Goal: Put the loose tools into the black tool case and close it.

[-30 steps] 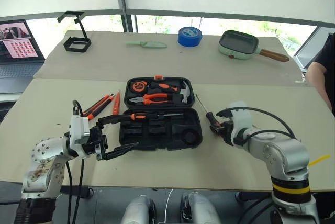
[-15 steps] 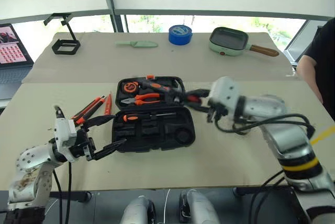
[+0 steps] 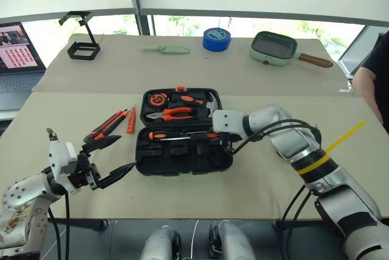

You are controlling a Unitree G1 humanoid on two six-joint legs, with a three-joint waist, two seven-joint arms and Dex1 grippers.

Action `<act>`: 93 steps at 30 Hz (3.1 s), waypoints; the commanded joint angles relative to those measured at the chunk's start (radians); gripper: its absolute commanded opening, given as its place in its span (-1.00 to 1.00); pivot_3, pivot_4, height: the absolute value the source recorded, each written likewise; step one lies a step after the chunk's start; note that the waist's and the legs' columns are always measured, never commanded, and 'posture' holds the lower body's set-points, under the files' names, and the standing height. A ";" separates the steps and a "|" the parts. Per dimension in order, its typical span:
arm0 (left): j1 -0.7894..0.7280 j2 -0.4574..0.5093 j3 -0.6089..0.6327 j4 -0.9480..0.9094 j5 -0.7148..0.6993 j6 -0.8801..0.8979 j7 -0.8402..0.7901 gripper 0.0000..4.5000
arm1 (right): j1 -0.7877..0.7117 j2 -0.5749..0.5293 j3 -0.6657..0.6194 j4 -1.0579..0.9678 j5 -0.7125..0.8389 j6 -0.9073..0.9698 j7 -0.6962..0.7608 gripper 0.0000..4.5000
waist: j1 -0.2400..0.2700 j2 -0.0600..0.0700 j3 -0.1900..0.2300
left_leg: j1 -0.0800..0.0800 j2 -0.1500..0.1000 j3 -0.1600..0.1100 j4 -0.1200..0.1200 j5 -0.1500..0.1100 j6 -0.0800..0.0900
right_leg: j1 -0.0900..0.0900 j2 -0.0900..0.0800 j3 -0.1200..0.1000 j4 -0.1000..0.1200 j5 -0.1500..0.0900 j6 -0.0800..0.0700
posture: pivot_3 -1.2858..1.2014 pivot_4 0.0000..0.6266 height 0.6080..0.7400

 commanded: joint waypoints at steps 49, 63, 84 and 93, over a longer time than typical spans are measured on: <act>0.023 -0.050 0.044 0.060 0.041 -0.037 0.110 1.00 | 0.134 0.293 -0.266 0.165 0.238 -0.175 -0.043 -0.98 | -0.018 0.000 0.000 | 0.010 0.003 0.001 -0.005 0.004 -0.007 | 0.004 0.003 0.003 0.003 0.000 0.000 | 0.03 -0.52 1.00; 0.261 -0.100 0.367 0.239 0.029 -0.018 0.322 1.00 | 0.749 0.108 -0.736 -0.337 0.600 -0.290 -0.007 0.54 | 0.004 0.000 0.000 | 0.004 0.003 0.000 -0.005 -0.001 0.000 | 0.002 0.001 0.004 -0.002 -0.003 0.004 | 0.03 -0.52 1.00; -0.386 -0.106 0.000 -0.044 -0.014 0.866 1.013 0.19 | 0.752 0.059 -0.712 -0.473 0.622 -0.313 -0.116 1.00 | 0.024 -0.002 0.001 | 0.010 0.000 0.002 -0.005 0.002 -0.004 | 0.005 0.004 0.014 0.001 0.001 0.002 | 0.03 -0.52 1.00; -0.537 -0.232 -0.132 0.081 0.126 0.920 1.144 0.19 | 0.738 0.048 -0.689 -0.517 0.630 -0.268 -0.136 1.00 | 0.025 -0.004 0.001 | 0.013 -0.001 0.002 -0.005 0.002 -0.004 | 0.008 0.005 0.014 0.001 0.002 0.000 | 0.03 -0.52 1.00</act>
